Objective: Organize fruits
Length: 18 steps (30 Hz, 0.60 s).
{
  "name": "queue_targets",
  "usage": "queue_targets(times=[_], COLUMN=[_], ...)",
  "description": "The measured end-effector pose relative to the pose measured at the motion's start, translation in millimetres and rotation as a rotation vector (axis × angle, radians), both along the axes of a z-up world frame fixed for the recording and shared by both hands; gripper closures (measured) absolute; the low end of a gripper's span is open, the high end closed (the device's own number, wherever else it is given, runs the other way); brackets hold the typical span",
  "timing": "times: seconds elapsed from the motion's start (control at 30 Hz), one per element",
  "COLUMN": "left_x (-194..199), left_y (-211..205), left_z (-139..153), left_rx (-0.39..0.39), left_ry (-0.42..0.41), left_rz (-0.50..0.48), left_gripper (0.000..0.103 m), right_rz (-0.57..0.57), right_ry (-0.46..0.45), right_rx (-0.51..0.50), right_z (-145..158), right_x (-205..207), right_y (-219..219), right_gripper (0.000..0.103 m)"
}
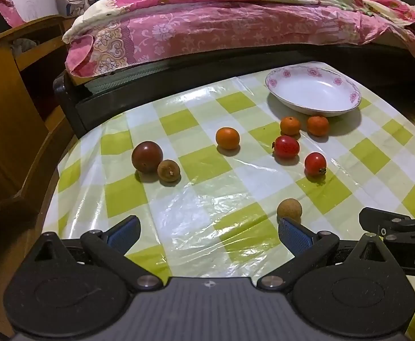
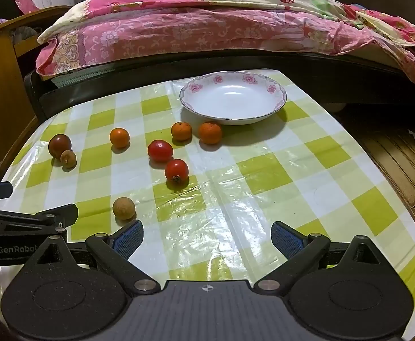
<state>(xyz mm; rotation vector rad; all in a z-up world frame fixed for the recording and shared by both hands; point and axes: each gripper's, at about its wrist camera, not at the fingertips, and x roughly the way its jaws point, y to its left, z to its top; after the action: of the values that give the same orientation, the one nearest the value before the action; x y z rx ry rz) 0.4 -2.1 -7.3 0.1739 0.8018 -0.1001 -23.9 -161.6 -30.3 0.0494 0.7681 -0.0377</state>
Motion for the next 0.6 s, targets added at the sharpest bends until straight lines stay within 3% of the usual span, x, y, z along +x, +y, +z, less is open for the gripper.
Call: queue_targets(times=[0.6], left_x=[2.2], left_y=[0.1], left_z=[-1.8], left_rx=[-0.006], left_ry=[0.024], left_rz=[-0.005], left_gripper=[0.0], right_rz=[0.0], right_ry=[0.003], right_rx=[0.002], right_z=[0.0], right_x=[1.0], right_y=[0.2], right_gripper=[0.01])
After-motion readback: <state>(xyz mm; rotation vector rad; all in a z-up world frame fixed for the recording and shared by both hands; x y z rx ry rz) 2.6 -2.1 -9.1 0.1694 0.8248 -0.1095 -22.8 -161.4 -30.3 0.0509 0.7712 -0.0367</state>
